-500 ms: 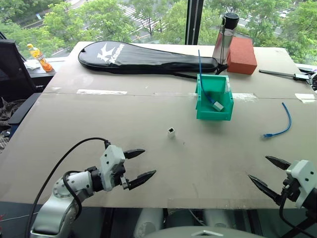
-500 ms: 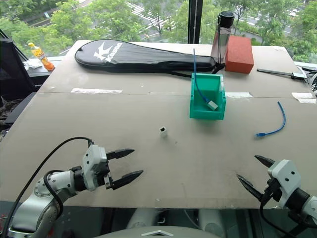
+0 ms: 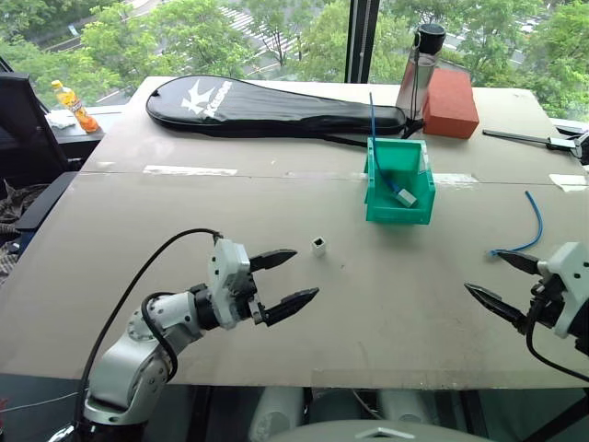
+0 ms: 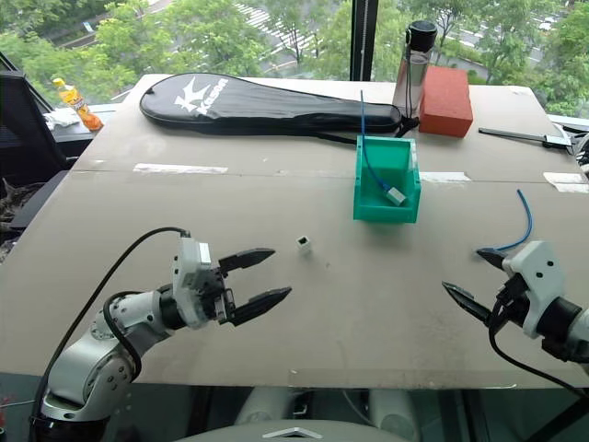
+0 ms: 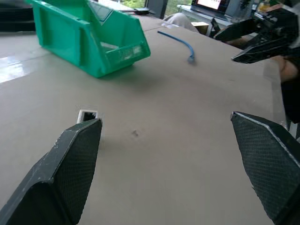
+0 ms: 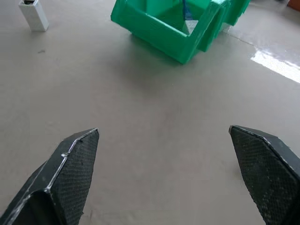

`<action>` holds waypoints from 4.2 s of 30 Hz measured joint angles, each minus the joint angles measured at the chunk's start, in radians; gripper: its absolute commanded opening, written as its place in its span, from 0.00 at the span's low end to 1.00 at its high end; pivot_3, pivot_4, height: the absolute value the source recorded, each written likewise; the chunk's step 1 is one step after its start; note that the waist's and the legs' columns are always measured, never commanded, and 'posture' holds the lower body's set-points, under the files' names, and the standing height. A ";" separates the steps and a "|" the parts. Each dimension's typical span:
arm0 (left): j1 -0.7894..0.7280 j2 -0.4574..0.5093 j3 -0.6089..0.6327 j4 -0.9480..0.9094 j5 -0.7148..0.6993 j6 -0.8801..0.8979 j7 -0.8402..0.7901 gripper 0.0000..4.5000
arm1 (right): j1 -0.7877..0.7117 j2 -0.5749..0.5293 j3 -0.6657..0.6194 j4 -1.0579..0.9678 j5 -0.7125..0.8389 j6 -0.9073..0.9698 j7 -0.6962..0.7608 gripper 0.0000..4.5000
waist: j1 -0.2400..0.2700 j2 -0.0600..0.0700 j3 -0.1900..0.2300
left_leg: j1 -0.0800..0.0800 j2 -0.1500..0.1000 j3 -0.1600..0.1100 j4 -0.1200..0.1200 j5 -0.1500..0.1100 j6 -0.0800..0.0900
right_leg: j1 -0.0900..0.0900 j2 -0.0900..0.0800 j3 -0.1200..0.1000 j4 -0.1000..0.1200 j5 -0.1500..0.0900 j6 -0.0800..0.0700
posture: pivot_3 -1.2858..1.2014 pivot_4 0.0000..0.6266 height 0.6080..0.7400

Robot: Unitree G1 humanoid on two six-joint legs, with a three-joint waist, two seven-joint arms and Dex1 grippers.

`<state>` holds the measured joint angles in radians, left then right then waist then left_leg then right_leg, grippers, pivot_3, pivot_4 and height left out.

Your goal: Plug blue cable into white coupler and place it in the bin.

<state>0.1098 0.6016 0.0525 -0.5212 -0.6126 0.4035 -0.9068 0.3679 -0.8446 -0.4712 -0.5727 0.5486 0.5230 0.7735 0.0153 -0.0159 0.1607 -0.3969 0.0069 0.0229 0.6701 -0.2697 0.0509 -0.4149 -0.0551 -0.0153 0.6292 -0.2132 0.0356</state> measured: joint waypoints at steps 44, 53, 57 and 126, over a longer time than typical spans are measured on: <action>-0.061 0.064 -0.095 -0.109 0.041 -0.101 -0.093 1.00 | -1.094 -0.132 0.770 1.180 -0.714 -0.569 0.687 0.01 | -0.026 0.003 0.004 | 0.013 0.003 0.009 0.001 0.000 0.001 | 0.009 0.000 0.006 -0.001 0.006 0.000 | 0.52 0.24 1.00; 0.014 0.067 -0.061 -0.076 0.041 -0.134 -0.106 1.00 | -0.979 -0.034 0.851 0.428 -0.668 -0.009 0.682 0.01 | -0.024 0.005 0.004 | 0.001 0.005 0.005 0.001 0.000 0.000 | -0.002 0.000 0.003 -0.001 0.006 0.000 | 0.52 0.24 1.00; 0.044 0.075 -0.044 -0.048 0.042 -0.159 -0.124 1.00 | -1.022 0.056 0.946 0.390 -0.717 0.090 0.627 0.01 | -0.018 0.004 0.004 | 0.000 0.002 0.005 0.003 0.000 0.000 | -0.002 0.001 0.002 -0.001 0.006 0.000 | 0.52 0.24 1.00; -0.776 -0.266 -0.610 0.670 0.615 -0.056 -0.186 0.01 | 0.363 0.324 -0.103 -0.392 -0.113 -0.044 0.026 1.00 | 0.001 0.003 0.002 | 0.000 0.002 0.000 0.007 0.000 0.001 | 0.003 0.006 0.001 -0.001 0.004 0.006 | 0.52 0.24 1.00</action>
<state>-0.6664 0.3355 -0.5580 0.1490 0.0022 0.3473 -1.0924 0.7307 -0.5203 -0.5740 -0.9651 0.4360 0.4793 0.7992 0.0165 -0.0126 0.1629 -0.3972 0.0085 0.0231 0.6769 -0.2697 0.0516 -0.4124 -0.0490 -0.0142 0.6282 -0.2096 0.0413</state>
